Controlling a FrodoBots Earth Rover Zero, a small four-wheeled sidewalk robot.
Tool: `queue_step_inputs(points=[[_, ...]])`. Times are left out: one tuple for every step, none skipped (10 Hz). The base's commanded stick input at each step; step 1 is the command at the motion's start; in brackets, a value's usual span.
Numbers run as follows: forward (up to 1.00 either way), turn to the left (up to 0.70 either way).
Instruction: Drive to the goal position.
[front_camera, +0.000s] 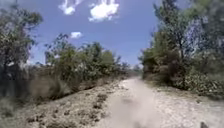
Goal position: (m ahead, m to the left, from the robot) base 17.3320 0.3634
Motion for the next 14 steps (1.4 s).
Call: queue_step_inputs(points=[[0.45, 0.00], [0.45, 0.00], [0.45, 0.00], [0.45, 0.00], [0.45, 0.00], [0.45, 0.00], [0.45, 0.00], [0.45, 0.00], [0.45, 0.00], [0.45, 0.00], [0.45, 0.00], [0.45, 0.00], [0.45, -0.03], [0.45, -0.07]])
